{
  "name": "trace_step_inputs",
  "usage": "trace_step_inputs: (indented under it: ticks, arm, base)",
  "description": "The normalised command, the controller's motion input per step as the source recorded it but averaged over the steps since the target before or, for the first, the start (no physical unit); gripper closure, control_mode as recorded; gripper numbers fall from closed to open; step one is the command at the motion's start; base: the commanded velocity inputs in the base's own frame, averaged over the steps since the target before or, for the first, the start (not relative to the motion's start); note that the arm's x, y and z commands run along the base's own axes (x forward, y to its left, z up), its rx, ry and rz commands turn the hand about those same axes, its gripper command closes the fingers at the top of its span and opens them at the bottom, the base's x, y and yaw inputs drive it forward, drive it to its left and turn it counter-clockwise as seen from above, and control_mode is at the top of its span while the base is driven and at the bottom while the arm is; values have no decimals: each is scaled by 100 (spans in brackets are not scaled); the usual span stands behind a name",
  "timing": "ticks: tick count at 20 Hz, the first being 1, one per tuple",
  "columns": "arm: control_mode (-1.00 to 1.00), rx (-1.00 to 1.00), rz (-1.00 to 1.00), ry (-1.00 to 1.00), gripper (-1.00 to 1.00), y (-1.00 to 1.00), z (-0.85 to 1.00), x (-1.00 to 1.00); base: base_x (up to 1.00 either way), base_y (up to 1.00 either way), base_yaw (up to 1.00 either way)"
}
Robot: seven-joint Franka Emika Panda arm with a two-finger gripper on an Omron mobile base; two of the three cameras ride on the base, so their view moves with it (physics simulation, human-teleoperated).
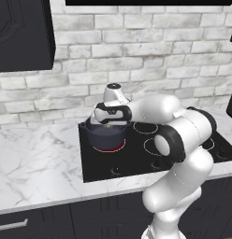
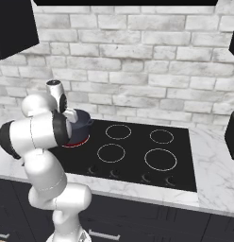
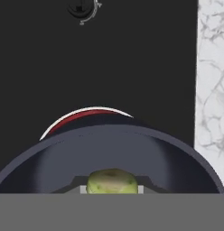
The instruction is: Turn on the burner for the pot on the stove. Wait thirty seconds for the pot to heat up. Then add the broccoli to the pot.
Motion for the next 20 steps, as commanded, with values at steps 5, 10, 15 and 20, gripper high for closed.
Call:
trace_step_inputs:
  ticks: [5,10,15,20]
  arm:
    - [-100,0,0,10,100,0,-11,1]
    - [-100,0,0,4,100,0,-18,2]
    - [-100,0,0,0,100,-2,-20,1]
    - [-100,0,0,0,100,0,-20,3]
  base:
    - [0,0,0]
    - [0,0,0]
    - [0,0,0]
    - [0,0,0]
